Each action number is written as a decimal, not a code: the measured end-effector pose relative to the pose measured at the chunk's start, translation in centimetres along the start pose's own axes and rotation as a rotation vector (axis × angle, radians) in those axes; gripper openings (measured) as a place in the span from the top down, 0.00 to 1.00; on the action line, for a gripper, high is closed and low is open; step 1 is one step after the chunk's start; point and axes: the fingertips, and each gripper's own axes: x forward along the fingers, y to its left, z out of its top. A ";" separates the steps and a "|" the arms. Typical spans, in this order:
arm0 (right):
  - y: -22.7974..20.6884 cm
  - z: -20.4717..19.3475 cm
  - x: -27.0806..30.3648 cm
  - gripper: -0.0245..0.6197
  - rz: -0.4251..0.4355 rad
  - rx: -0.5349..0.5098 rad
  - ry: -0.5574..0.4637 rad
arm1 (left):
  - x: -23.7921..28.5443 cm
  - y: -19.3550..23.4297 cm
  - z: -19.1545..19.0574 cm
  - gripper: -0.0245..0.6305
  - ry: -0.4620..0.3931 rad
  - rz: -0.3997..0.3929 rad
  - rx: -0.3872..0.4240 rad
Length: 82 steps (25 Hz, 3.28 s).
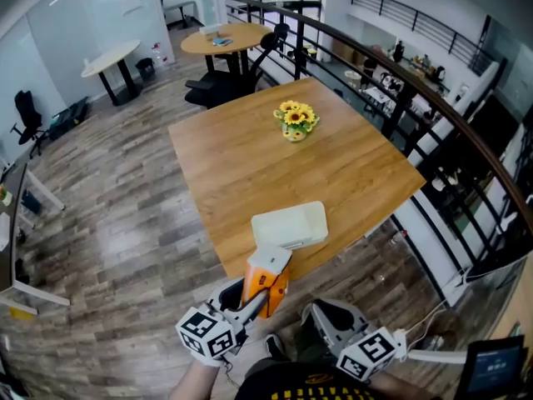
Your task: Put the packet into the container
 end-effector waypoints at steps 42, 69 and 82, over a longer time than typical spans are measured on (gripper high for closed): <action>-16.6 7.5 11.0 0.93 -0.074 0.132 0.003 | 19.0 11.0 -3.0 0.66 0.698 -0.138 0.501; -17.8 7.7 10.8 0.93 -0.140 0.138 0.009 | 22.8 13.3 -4.5 0.66 0.849 -0.234 0.508; -17.7 7.8 10.6 0.93 -0.134 0.139 0.019 | 21.8 14.3 -4.9 0.66 0.935 -0.259 0.540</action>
